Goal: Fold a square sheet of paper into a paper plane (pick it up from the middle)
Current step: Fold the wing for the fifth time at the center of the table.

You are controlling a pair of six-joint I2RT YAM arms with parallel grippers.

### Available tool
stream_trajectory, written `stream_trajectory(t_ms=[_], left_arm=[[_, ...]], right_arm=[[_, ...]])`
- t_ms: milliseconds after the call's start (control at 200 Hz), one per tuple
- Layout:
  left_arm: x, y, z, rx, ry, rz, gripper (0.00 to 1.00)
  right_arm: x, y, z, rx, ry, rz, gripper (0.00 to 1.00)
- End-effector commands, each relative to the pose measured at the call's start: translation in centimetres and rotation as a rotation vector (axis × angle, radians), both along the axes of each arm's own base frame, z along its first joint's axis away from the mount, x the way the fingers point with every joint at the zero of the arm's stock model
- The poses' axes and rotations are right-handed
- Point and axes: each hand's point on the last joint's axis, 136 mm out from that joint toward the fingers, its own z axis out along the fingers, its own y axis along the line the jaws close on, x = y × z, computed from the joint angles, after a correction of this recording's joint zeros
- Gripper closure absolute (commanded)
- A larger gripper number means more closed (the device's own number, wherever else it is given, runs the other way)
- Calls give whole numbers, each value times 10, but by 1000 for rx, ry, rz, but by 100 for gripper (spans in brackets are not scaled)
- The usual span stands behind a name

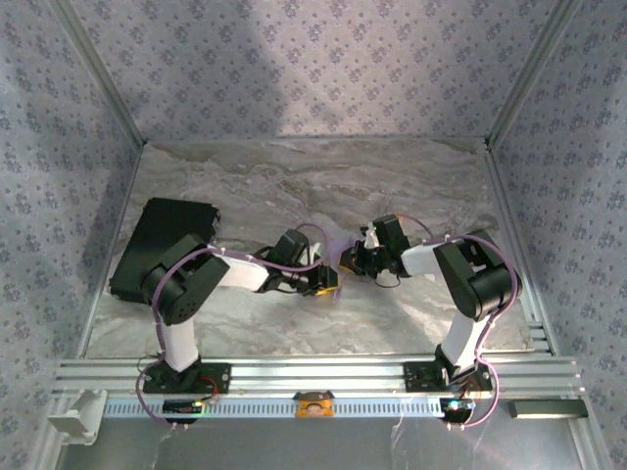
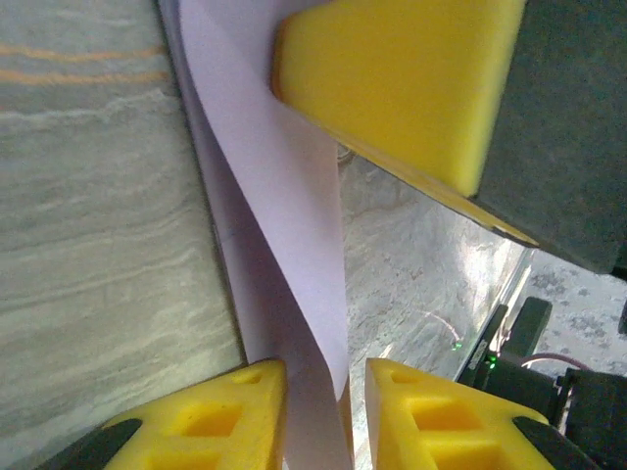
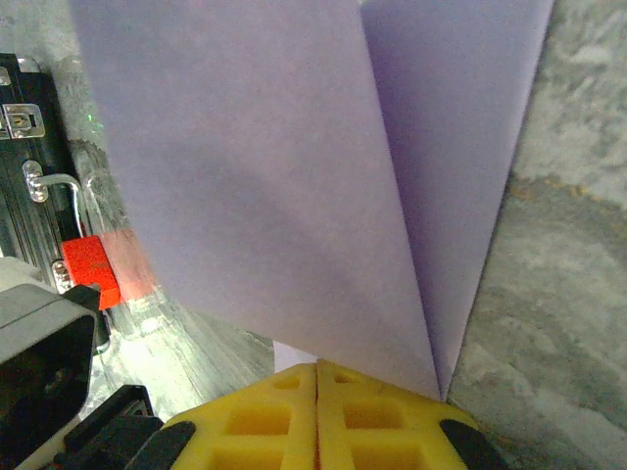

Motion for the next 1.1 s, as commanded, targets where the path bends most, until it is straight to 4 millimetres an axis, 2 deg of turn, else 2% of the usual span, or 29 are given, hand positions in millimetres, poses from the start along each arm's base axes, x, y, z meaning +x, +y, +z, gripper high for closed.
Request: stream_trajectory(t_ms=[0, 325, 645, 1094], left_arm=[[14, 0, 6, -26, -3, 59, 73], [19, 1, 7, -34, 25, 90, 76], [8, 2, -2, -3, 91, 49, 85], [-1, -2, -1, -29, 119, 7, 87]], right_arm=[[-19, -15, -33, -124, 86, -13, 91], [-19, -15, -33, -123, 85, -13, 91], [-18, -14, -33, -124, 87, -13, 91], [-19, -14, -33, -129, 88, -14, 91]])
